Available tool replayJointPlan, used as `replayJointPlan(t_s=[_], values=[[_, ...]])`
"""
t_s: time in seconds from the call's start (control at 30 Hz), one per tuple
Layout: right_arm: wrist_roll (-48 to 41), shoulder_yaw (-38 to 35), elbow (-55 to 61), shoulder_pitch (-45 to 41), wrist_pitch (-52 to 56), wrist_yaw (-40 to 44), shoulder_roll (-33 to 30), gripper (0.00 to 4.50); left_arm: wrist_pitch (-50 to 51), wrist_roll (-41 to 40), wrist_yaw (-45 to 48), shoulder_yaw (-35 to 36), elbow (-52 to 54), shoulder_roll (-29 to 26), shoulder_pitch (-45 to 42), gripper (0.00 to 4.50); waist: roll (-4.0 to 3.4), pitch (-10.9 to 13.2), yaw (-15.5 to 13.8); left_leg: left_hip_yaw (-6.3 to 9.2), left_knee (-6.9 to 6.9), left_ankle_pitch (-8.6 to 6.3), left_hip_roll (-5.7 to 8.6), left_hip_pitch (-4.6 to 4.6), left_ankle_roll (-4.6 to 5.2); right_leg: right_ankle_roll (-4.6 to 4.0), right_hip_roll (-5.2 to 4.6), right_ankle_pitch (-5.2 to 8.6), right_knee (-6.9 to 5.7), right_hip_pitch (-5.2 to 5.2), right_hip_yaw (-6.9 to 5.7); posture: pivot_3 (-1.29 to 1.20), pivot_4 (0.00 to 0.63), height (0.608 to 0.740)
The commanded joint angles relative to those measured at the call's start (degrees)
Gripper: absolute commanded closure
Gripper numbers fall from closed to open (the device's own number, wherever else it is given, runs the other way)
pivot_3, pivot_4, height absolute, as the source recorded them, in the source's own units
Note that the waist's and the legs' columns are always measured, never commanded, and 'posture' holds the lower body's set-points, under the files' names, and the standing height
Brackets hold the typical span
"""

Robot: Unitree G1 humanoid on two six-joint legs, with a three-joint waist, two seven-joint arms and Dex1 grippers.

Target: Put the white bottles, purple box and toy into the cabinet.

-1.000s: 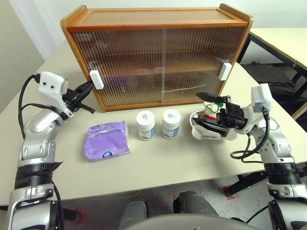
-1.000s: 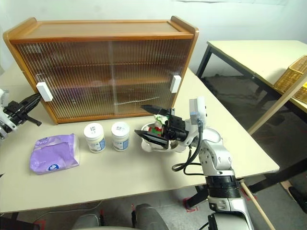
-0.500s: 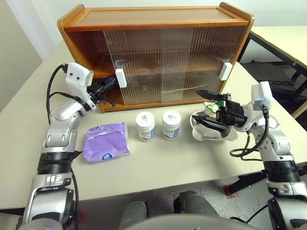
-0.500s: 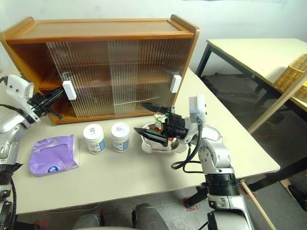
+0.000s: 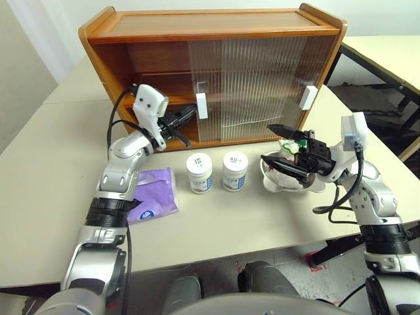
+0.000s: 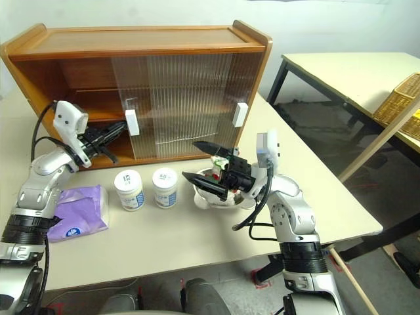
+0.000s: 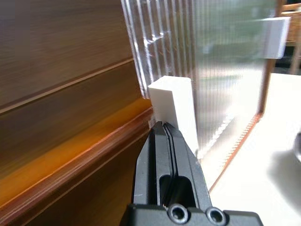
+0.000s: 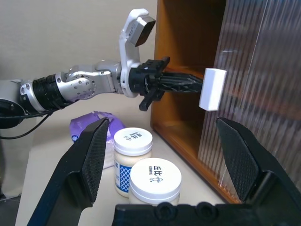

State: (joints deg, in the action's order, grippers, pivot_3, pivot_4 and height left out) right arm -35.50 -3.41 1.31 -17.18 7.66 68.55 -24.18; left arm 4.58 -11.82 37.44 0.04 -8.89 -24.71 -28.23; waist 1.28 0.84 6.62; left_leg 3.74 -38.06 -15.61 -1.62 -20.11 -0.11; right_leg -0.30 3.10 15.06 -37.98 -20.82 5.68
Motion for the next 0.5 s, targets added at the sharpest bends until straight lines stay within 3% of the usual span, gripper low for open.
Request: replayJointPlan(t_s=[0.03,0.5], values=[[0.16,-0.76,0.41,0.26,-0.85,-0.23,-0.43,0.0,-0.34,0.59,1.18,-1.66,-1.43,1.22,-0.9,4.46,0.0,0.0,0.15,0.0,0.0,0.0,0.0,0.0,0.0,0.02,0.0,0.0,0.0,0.0,0.0,-0.22,0.0,0.74],[1.07,0.28,-0.78,0.1,-2.45,0.72,-0.4,0.0,-1.03,0.84,2.54,-2.26,-3.78,3.12,-2.63,4.46,-0.01,0.0,0.62,0.06,-0.24,-0.07,0.08,-0.06,0.12,0.19,-0.02,-0.04,0.08,0.12,-0.02,-0.22,0.0,0.74]])
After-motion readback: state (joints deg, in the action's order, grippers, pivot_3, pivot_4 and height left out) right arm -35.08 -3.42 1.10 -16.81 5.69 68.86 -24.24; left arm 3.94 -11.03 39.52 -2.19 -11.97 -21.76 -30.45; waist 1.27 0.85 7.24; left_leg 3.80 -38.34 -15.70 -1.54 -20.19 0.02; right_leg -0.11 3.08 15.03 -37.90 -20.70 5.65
